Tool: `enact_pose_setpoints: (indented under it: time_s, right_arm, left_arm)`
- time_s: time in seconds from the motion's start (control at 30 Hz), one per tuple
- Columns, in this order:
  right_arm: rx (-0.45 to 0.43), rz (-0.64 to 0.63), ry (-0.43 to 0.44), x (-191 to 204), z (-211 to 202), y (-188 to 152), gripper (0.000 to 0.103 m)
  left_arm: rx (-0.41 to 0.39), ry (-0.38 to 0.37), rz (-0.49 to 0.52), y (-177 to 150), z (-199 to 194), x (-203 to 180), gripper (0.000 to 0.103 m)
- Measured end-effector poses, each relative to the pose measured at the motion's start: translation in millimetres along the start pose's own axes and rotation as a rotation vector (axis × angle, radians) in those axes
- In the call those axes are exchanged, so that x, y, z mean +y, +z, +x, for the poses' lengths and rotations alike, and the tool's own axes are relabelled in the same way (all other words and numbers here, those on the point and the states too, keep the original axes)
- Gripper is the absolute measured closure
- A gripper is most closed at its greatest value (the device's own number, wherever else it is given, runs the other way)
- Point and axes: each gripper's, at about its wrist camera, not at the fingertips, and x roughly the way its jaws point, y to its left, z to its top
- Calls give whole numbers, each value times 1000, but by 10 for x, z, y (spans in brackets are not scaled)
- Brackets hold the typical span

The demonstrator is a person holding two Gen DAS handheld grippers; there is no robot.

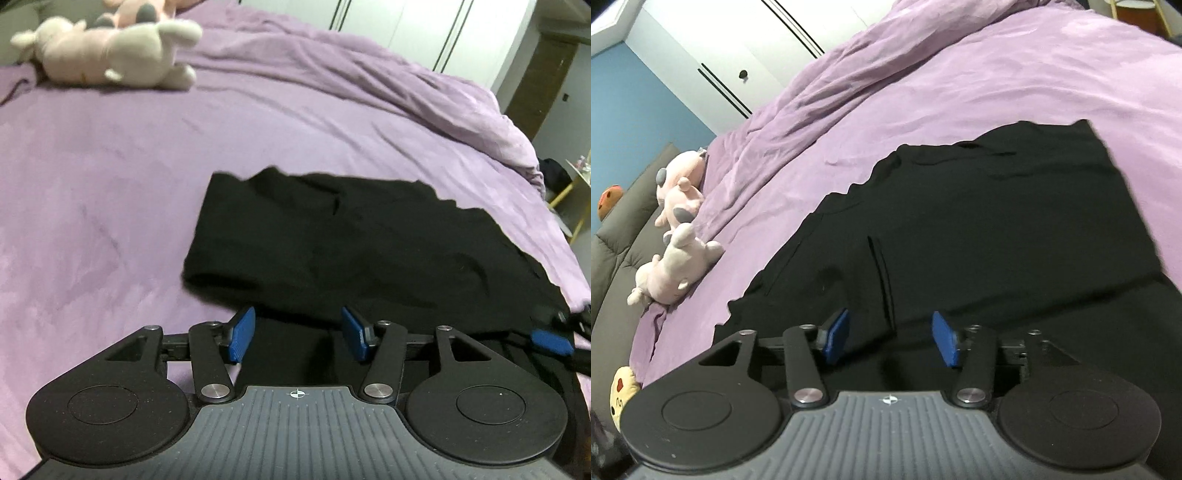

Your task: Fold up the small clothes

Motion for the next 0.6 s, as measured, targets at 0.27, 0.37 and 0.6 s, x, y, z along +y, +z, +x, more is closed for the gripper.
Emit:
enact_pose_setpoints:
  time_s: [0.27, 0.37, 0.6]
  right_arm:
    - [58, -107, -8, 280, 322, -23, 72]
    - [50, -158, -8, 391, 317, -32, 96]
    - [-112, -111, 43, 321, -107, 125, 100]
  left_arm:
    - [5, -7, 21, -95, 35, 74, 46]
    - [-6, -23, 39, -113, 9, 15, 47]
    - [-21, -107, 119, -211, -59, -244, 47]
